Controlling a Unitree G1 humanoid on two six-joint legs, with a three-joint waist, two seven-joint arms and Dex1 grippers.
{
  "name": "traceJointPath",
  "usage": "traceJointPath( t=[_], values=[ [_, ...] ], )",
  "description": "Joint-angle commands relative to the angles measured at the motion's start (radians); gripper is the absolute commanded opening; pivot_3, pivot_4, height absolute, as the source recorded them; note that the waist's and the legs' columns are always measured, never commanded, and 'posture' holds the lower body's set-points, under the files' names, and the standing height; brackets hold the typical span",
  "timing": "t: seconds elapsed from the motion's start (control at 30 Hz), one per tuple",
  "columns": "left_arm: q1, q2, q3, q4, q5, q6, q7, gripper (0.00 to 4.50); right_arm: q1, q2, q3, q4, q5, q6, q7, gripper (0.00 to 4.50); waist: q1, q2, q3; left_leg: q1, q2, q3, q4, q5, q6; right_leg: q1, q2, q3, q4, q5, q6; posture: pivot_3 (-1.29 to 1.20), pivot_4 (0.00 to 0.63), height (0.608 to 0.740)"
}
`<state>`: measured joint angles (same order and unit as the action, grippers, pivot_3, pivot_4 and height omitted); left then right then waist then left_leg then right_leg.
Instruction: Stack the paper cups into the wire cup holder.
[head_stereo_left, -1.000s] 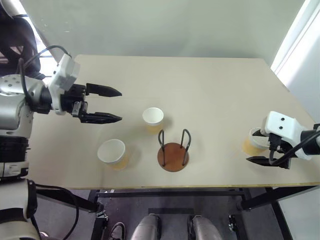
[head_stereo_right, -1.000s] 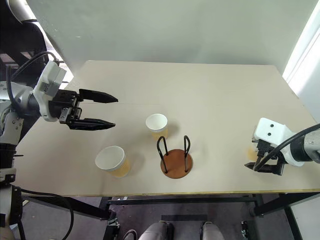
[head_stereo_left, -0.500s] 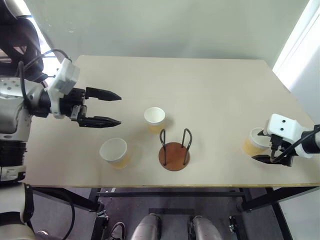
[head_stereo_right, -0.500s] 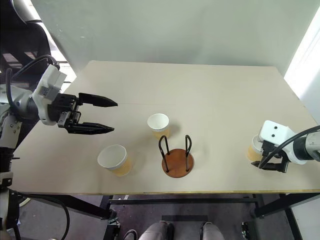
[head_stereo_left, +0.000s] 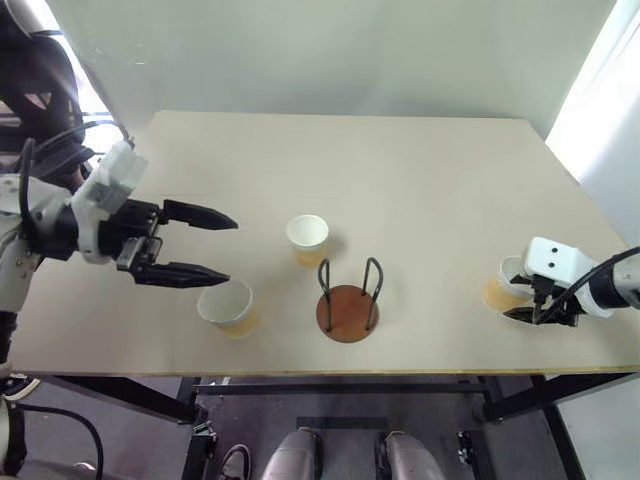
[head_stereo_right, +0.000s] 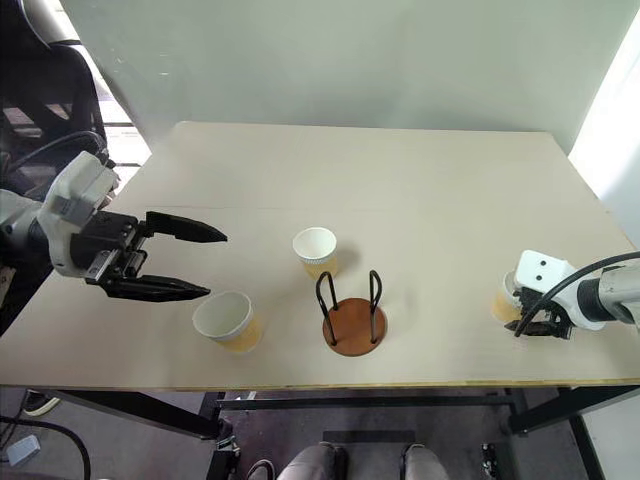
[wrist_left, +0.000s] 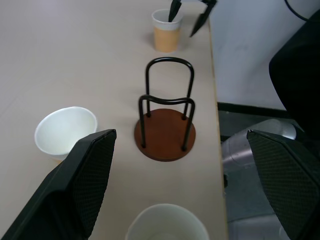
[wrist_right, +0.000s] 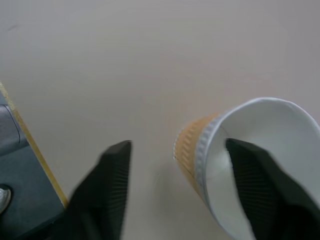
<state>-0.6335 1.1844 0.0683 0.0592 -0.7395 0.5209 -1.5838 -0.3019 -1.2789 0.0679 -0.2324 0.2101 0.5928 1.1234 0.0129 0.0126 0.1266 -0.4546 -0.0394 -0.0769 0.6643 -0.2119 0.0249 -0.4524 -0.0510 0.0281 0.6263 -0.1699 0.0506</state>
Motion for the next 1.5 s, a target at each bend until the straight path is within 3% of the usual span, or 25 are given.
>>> traceJointPath(
  t=[0.03,0.2,0.47,0.6,0.73,0.9,1.17,1.5],
  values=[
    [0.012,0.008,0.055,-0.041,-0.021,0.018,-0.029,4.5,-0.031,0.004,0.0,0.014,-0.024,-0.02,0.015,1.71,0.0,0.0,0.0,0.0,0.0,0.0,0.0,0.0,-0.001,0.0,0.0,0.0,0.0,0.0,0.0,0.0,0.15,0.74],
    [0.043,0.008,0.088,-0.057,-0.024,0.029,-0.013,4.5,-0.051,0.019,0.018,0.038,-0.043,-0.032,0.026,0.02,-0.003,0.0,0.0,0.0,0.0,0.0,0.0,0.001,-0.002,0.0,0.0,0.0,0.0,0.002,-0.002,0.0,0.15,0.74],
    [0.051,0.0,0.101,-0.05,-0.009,0.026,-0.004,4.5,-0.101,-0.001,-0.036,-0.016,-0.012,-0.011,0.066,0.02,-0.003,0.0,0.0,0.001,0.0,0.0,0.0,0.001,-0.002,0.0,0.0,0.0,0.0,0.002,-0.003,0.0,0.15,0.74],
    [0.046,0.006,0.105,-0.043,-0.006,0.027,-0.009,4.5,-0.223,0.018,-0.095,-0.127,0.102,0.074,0.09,0.02,-0.006,0.001,0.001,0.0,0.0,0.0,-0.001,0.001,-0.002,-0.001,0.0,0.0,0.0,0.002,-0.004,0.0,0.15,0.74],
    [0.045,0.014,0.108,-0.033,0.001,0.028,-0.018,4.5,-0.463,0.156,-0.114,-0.23,0.303,0.236,0.041,0.02,-0.013,0.001,0.0,0.001,0.001,0.0,-0.002,0.002,-0.003,-0.002,0.001,0.0,0.001,0.001,-0.005,0.0,0.15,0.74],
    [0.053,0.015,0.11,-0.031,0.008,0.029,-0.018,4.5,-0.639,0.39,-0.096,-0.314,0.513,0.433,-0.098,0.02,-0.016,0.0,0.0,0.001,0.002,-0.001,-0.002,0.007,0.004,-0.003,0.004,0.0,0.001,0.0,-0.008,0.0,0.15,0.74],
    [0.072,0.011,0.123,-0.049,0.002,0.032,-0.008,4.5,-0.635,0.506,-0.001,-0.348,0.549,0.508,-0.212,0.02,-0.008,0.0,0.0,-0.001,0.002,-0.003,-0.002,0.007,0.004,-0.004,0.004,-0.001,0.001,-0.002,-0.011,0.0,0.15,0.74],
    [0.093,0.015,0.137,-0.07,-0.001,0.038,-0.001,4.5,-0.568,0.484,0.062,-0.365,0.529,0.474,-0.205,0.02,-0.009,0.0,0.0,0.0,0.003,-0.003,-0.002,0.003,-0.001,-0.005,0.004,-0.001,0.003,-0.002,-0.012,0.0,0.15,0.74]
  ],
)
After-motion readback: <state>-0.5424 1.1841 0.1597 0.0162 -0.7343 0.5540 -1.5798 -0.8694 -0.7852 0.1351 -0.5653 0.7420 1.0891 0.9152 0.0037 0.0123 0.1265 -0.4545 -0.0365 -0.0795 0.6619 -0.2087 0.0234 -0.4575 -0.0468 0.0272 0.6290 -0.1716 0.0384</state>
